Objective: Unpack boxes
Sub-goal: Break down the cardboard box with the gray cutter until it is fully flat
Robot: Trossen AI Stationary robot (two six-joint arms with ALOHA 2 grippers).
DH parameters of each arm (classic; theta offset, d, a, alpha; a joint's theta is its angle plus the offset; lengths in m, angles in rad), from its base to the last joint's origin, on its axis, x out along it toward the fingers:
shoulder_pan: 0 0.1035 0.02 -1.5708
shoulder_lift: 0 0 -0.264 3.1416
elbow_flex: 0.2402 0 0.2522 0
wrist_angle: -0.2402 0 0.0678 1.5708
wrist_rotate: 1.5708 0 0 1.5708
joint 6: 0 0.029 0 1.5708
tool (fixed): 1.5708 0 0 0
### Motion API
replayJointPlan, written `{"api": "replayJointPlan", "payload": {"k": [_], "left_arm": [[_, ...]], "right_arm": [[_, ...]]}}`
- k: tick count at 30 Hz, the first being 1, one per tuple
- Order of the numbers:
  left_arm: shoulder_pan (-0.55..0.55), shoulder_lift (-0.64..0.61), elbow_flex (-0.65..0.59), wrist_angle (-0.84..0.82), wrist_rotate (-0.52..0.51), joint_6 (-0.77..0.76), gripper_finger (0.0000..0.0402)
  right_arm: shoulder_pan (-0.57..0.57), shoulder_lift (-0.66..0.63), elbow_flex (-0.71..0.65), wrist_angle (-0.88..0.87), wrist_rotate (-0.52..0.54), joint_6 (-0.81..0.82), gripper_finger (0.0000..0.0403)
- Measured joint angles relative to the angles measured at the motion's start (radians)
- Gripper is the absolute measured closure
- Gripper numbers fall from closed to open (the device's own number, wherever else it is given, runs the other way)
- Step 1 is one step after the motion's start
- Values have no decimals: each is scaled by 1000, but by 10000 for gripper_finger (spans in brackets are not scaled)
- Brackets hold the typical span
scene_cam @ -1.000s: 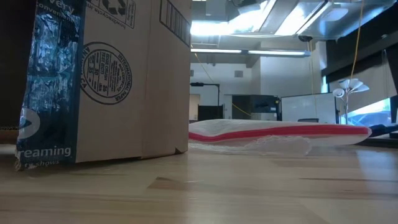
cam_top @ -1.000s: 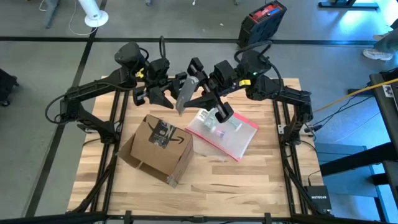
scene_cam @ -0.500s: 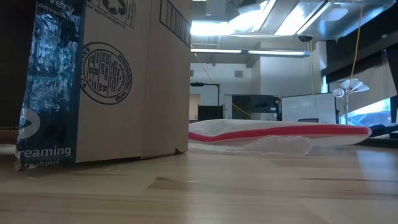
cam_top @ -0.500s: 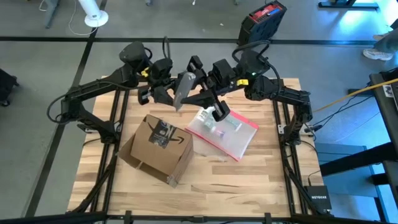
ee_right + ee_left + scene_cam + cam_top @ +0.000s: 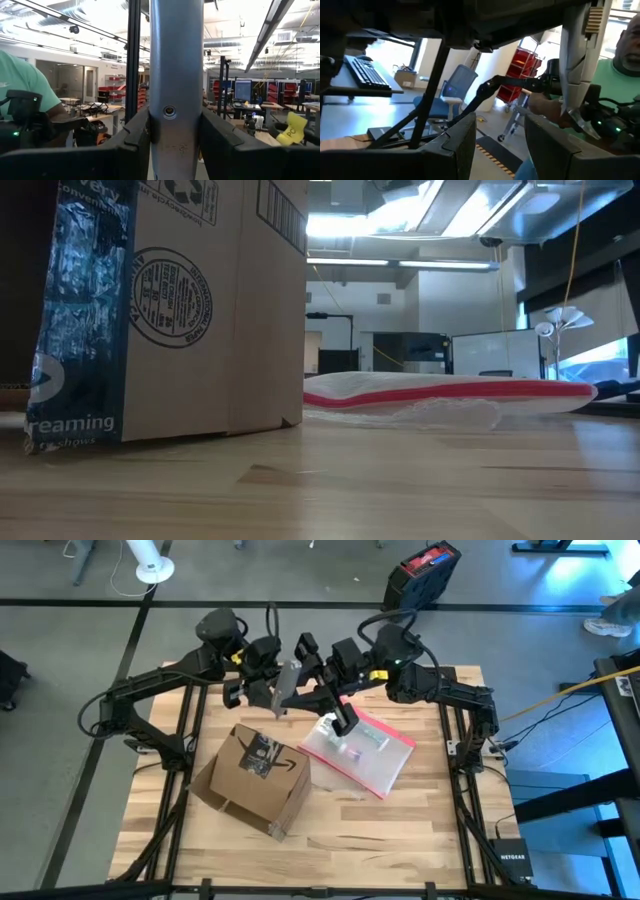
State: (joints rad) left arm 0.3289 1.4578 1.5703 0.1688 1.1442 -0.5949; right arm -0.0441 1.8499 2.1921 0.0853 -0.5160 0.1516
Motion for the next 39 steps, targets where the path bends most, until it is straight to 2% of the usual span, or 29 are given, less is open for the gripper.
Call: {"api": "replayJointPlan", "payload": {"k": [11, 22, 30, 39], "left_arm": [[16, 0, 0, -6, 6, 4, 245], [20, 0, 0, -76, 61, 28, 245], [34, -11, 1, 12, 114, -50, 245], [7, -24, 2, -2, 138, -71, 245]], "right_arm": [[0, 0, 0, 20, 62, 1, 278], [0, 0, 0, -26, 33, 64, 278], [1, 0, 0, -31, -60, 136, 278], [6, -13, 0, -47, -137, 163, 278]]}}
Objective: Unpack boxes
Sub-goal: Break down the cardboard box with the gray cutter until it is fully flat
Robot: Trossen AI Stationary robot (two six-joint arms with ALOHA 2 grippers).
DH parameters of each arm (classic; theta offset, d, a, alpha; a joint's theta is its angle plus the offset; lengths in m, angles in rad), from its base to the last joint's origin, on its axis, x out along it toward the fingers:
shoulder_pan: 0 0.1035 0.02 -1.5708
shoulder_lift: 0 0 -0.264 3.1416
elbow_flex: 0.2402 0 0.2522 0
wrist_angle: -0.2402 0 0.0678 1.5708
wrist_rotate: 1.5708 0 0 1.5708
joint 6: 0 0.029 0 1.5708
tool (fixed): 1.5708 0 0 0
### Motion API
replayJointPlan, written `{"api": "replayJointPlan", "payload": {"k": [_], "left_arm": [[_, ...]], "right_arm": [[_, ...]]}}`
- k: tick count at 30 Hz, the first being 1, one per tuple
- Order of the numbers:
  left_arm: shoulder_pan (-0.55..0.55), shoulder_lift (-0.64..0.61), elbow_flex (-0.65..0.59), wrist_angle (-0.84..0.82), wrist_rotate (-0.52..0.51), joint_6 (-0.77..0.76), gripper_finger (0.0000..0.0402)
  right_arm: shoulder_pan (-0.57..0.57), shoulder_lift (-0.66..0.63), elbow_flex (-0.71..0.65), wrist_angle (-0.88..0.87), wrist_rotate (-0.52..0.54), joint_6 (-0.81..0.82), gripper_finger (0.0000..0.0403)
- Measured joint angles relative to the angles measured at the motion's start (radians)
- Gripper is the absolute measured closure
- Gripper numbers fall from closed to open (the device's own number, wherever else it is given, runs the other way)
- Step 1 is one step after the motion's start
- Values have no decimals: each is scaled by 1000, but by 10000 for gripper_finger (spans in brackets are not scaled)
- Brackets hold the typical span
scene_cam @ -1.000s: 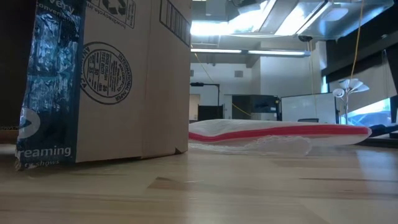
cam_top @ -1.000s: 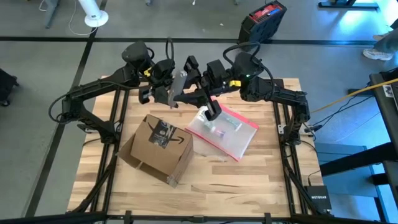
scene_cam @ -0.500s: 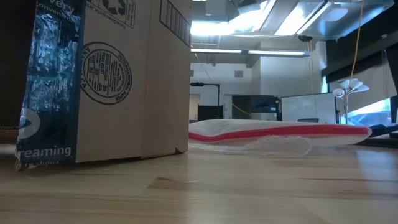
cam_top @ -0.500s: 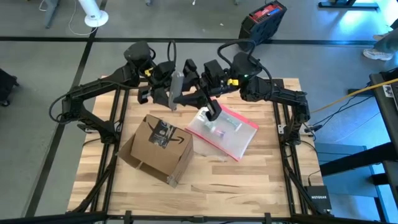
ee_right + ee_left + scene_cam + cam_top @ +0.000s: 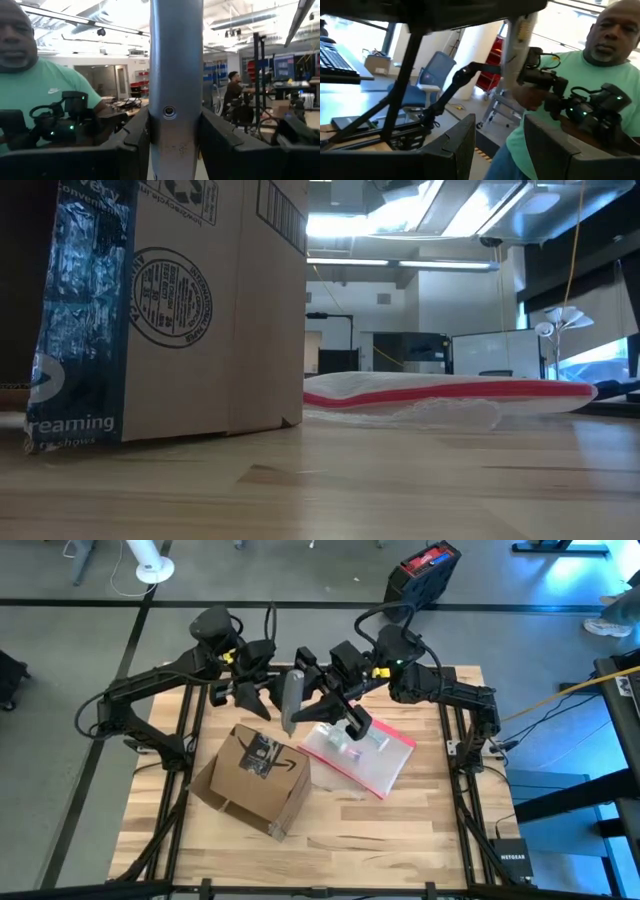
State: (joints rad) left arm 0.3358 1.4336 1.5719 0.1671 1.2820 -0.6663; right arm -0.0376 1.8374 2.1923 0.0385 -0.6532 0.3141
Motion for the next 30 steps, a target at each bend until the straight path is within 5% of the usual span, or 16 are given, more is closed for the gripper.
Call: {"api": "replayJointPlan", "payload": {"k": [24, 30], "left_arm": [[-36, -12, -17, -89, 20, 125, 245], [-36, -11, -27, -288, 20, 278, 245]], "right_arm": [[-1, 0, 0, -27, -112, 82, 278], [-1, -3, 0, -152, -170, 93, 278]]}}
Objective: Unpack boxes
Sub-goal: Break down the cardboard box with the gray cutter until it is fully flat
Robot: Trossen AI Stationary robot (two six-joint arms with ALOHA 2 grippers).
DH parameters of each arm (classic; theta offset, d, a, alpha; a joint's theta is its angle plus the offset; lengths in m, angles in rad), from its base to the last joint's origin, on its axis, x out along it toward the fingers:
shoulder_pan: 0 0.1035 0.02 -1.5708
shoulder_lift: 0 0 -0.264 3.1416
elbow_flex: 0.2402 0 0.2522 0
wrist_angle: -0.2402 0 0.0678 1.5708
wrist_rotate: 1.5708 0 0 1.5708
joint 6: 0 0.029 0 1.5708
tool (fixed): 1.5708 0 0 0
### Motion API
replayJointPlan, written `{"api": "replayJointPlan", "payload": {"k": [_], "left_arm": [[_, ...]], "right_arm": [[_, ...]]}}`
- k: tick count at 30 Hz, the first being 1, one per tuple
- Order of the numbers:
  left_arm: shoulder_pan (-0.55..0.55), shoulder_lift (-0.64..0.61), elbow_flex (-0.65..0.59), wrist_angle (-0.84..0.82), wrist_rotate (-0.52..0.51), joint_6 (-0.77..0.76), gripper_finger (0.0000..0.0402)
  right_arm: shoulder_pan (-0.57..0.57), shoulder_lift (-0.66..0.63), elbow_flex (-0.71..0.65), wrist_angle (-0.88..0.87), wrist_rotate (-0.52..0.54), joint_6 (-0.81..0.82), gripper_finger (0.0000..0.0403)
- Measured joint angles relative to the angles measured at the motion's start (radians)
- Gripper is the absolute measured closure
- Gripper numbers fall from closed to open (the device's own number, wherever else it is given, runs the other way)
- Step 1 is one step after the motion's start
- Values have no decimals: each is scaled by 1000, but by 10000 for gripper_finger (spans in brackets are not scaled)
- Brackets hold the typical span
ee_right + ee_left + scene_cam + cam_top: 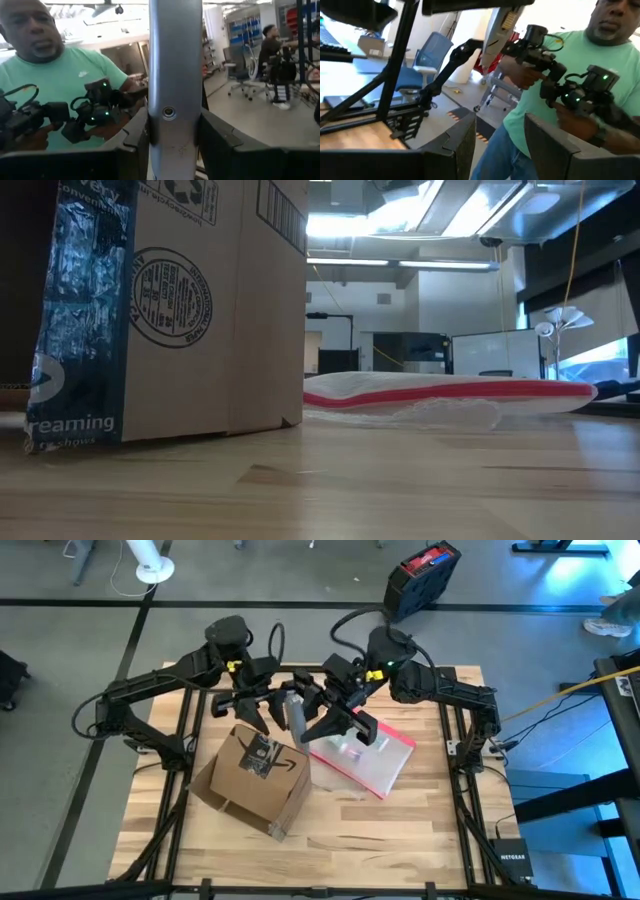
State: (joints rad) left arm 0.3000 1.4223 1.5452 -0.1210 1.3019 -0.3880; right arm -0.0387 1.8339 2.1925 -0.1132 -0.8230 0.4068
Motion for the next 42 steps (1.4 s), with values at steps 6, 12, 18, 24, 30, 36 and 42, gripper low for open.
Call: {"api": "replayJointPlan", "payload": {"k": [6, 12, 18, 24, 30, 36, 42], "left_arm": [[2, 0, 0, -189, -47, 202, 245], [2, 0, 0, -329, -74, 343, 245], [27, 0, 0, -450, -75, 430, 245], [84, 0, 0, -468, -75, 450, 245], [138, -8, 0, -423, -73, 392, 245], [203, -85, 0, -568, -73, 441, 245], [278, -202, 0, -749, -129, 513, 245]], "right_arm": [[0, -2, -5, -77, -1, -61, 278], [13, -2, -14, -175, -23, -87, 278], [21, -2, -14, -272, -17, -108, 278], [19, -37, -15, -339, 8, -128, 278], [19, -120, -15, -473, 74, -178, 278], [19, -200, -15, -603, 154, -207, 278], [19, -263, -15, -701, 216, -228, 278]]}}
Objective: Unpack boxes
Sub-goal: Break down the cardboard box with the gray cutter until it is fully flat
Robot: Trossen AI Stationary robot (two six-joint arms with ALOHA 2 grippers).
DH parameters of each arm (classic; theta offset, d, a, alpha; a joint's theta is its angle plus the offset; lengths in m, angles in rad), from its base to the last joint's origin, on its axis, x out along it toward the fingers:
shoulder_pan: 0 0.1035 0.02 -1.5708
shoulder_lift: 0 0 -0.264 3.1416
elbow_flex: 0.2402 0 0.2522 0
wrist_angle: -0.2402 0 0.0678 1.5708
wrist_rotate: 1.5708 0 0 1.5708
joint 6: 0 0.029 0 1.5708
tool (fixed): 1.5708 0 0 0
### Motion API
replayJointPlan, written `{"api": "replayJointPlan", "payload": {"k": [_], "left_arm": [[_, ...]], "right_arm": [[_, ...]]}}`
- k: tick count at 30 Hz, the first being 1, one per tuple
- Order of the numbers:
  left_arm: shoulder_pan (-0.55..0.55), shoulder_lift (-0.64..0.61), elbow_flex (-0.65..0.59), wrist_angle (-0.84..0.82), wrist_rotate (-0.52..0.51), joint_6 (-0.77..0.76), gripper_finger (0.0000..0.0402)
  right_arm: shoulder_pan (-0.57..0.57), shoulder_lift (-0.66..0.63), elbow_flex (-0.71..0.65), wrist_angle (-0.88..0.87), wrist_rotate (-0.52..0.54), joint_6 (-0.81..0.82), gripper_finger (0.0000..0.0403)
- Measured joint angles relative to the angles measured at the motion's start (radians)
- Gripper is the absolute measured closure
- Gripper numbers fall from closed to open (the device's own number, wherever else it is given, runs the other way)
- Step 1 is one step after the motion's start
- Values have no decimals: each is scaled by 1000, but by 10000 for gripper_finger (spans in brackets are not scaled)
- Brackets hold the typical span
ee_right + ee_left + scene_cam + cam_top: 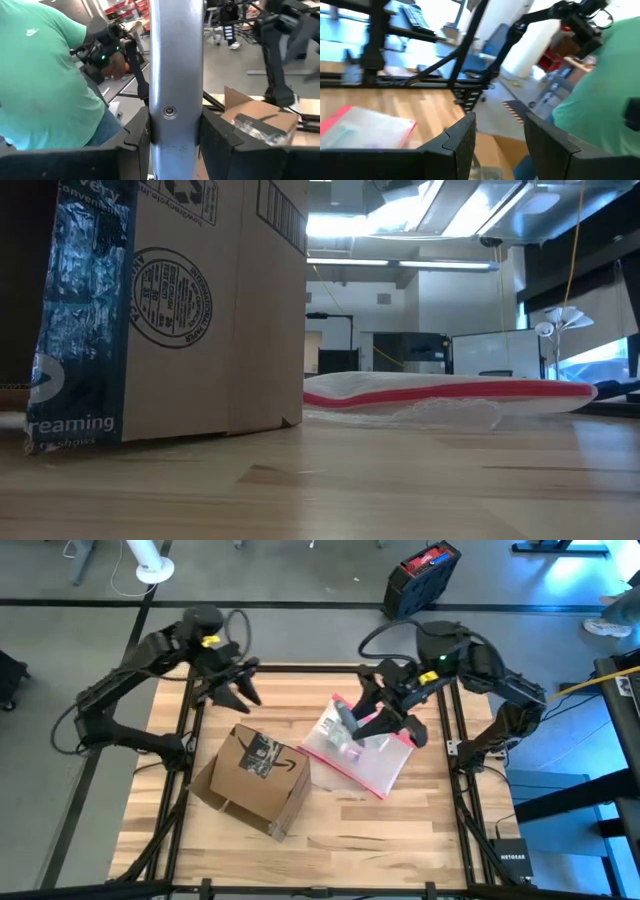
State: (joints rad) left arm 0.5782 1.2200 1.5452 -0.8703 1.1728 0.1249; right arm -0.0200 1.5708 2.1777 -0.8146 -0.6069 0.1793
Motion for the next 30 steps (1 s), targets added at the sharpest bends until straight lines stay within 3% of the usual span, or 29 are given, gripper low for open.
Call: {"api": "replayJointPlan", "payload": {"k": [16, 23, 30], "left_arm": [[202, -267, -36, -320, -103, 83, 245], [278, -413, -244, -272, -88, 6, 245], [317, -571, -472, 25, -72, -224, 245]], "right_arm": [[0, -150, 0, -214, 178, -7, 278], [1, -218, 0, -242, 259, -6, 278], [0, -307, -141, -244, 306, -3, 278]]}}
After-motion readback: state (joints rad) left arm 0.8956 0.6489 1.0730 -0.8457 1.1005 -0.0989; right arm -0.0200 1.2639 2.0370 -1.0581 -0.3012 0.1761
